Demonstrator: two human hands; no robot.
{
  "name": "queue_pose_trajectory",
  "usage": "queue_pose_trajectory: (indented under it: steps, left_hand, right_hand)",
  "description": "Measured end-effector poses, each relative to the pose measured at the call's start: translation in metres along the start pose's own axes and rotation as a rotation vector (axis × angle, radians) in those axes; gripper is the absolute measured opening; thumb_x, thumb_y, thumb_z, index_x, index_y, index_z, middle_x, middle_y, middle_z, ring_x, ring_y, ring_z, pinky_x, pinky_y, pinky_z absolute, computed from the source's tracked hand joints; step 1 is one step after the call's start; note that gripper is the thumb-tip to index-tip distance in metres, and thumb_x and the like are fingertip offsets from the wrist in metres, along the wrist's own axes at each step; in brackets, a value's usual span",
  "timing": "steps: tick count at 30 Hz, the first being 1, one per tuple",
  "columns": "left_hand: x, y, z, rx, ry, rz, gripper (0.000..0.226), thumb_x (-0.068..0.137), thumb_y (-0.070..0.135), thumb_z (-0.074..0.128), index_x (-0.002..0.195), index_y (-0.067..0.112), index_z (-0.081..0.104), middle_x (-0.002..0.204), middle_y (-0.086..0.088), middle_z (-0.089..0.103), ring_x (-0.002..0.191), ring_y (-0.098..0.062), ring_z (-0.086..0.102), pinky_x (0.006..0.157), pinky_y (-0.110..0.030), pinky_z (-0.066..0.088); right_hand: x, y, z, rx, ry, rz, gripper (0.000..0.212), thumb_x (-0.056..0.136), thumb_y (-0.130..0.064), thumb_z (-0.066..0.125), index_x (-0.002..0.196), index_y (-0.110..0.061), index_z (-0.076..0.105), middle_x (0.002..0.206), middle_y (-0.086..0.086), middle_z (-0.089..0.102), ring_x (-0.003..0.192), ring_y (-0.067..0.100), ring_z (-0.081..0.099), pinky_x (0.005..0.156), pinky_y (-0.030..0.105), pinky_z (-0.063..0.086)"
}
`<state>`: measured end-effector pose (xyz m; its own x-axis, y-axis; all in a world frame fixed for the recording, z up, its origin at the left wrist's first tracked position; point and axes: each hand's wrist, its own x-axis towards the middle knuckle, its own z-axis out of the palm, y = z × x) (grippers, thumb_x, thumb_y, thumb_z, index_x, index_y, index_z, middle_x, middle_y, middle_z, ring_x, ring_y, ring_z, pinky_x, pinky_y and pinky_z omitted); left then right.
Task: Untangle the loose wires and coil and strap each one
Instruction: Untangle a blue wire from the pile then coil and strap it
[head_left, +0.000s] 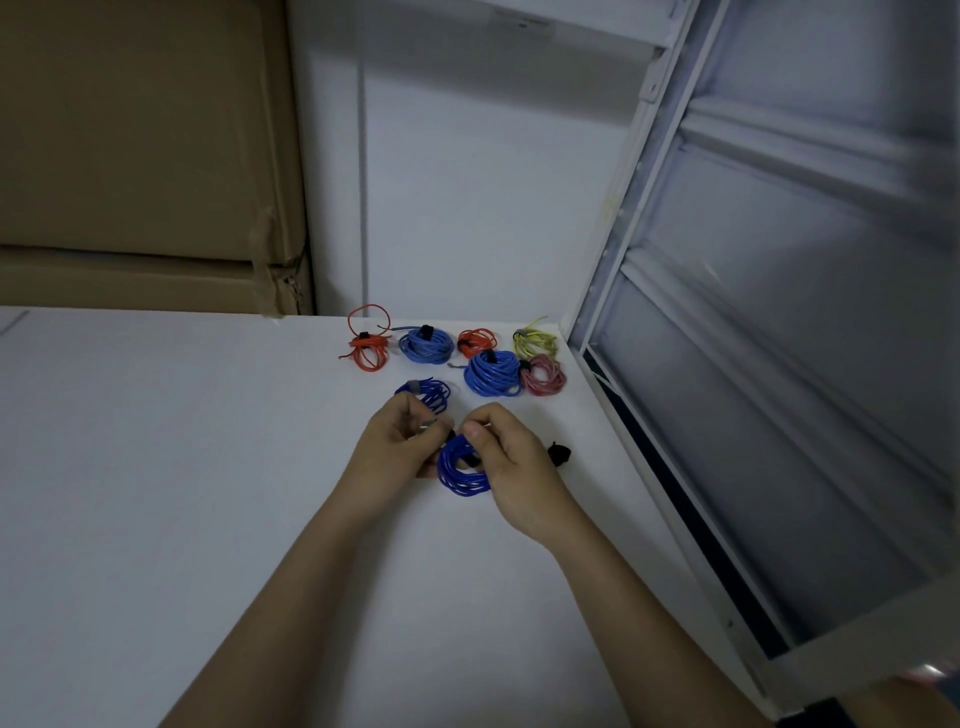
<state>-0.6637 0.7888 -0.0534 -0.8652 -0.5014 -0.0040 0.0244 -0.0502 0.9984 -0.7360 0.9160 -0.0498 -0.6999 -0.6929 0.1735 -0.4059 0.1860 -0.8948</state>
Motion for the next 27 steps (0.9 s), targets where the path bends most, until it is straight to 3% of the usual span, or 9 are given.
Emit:
queue_pose_trajectory:
  steps: [4,9,12,15,18,20,27]
  left_hand:
    - [0.001,0.002,-0.002,-0.109,-0.028,-0.053,0.011,0.090,0.011,0.063,0.084,0.008,0.055,0.072,-0.013,0.069,0.060,-0.017,0.067,0.055,-0.022,0.053]
    - [0.001,0.000,-0.006,-0.183,-0.143,-0.138,0.019,0.085,0.021,0.068,0.096,0.007,0.060,0.081,-0.016,0.073,0.072,-0.023,0.072,0.061,-0.025,0.056]
    - [0.002,-0.001,-0.005,-0.258,-0.142,-0.170,0.036,0.072,0.030,0.073,0.098,0.008,0.063,0.091,-0.018,0.073,0.080,-0.028,0.073,0.065,-0.027,0.057]
    - [0.004,-0.001,-0.005,-0.258,-0.098,-0.189,0.038,0.069,0.033,0.073,0.094,0.006,0.064,0.088,-0.019,0.073,0.076,-0.028,0.073,0.062,-0.026,0.057]
    - [0.004,-0.001,-0.005,-0.233,-0.071,-0.187,0.036,0.069,0.035,0.073,0.089,0.007,0.063,0.079,-0.015,0.073,0.068,-0.023,0.072,0.057,-0.024,0.055]
    - [0.003,0.000,-0.006,-0.238,-0.093,-0.187,0.039,0.069,0.034,0.073,0.095,0.006,0.064,0.084,-0.014,0.074,0.073,-0.022,0.073,0.060,-0.023,0.055]
    - [0.003,-0.001,-0.004,-0.432,-0.114,-0.275,0.029,0.078,0.008,0.069,0.106,0.004,0.063,0.092,-0.014,0.074,0.081,-0.020,0.072,0.068,-0.024,0.058]
  right_hand:
    - [0.000,0.001,0.000,0.119,-0.013,-0.005,0.023,0.101,-0.016,0.044,0.086,-0.031,0.054,0.079,-0.020,0.061,0.075,-0.004,0.057,0.070,0.014,0.046]
    - [-0.004,0.005,0.002,0.212,-0.033,0.030,0.028,0.102,-0.012,0.038,0.089,-0.031,0.054,0.077,-0.016,0.060,0.066,-0.006,0.053,0.057,0.007,0.041]
    - [-0.003,0.009,0.001,0.214,-0.003,0.011,0.027,0.103,-0.011,0.036,0.091,-0.027,0.054,0.081,-0.010,0.058,0.068,-0.006,0.054,0.061,0.009,0.042]
    - [-0.003,0.011,0.003,0.156,0.012,-0.052,0.029,0.102,-0.010,0.037,0.091,-0.030,0.054,0.079,-0.014,0.058,0.072,-0.002,0.054,0.072,0.015,0.045]
    - [-0.006,0.012,0.010,0.050,0.034,-0.109,0.031,0.102,-0.012,0.036,0.092,-0.037,0.052,0.079,-0.017,0.058,0.076,-0.001,0.055,0.074,0.011,0.042]
    - [-0.006,0.014,0.013,0.027,0.091,-0.128,0.029,0.101,-0.014,0.036,0.092,-0.036,0.052,0.079,-0.015,0.056,0.076,-0.001,0.055,0.074,0.010,0.042]
    - [0.000,0.017,0.008,0.005,0.131,-0.130,0.020,0.099,-0.004,0.042,0.099,-0.010,0.061,0.091,0.003,0.062,0.082,0.008,0.058,0.079,0.020,0.047]
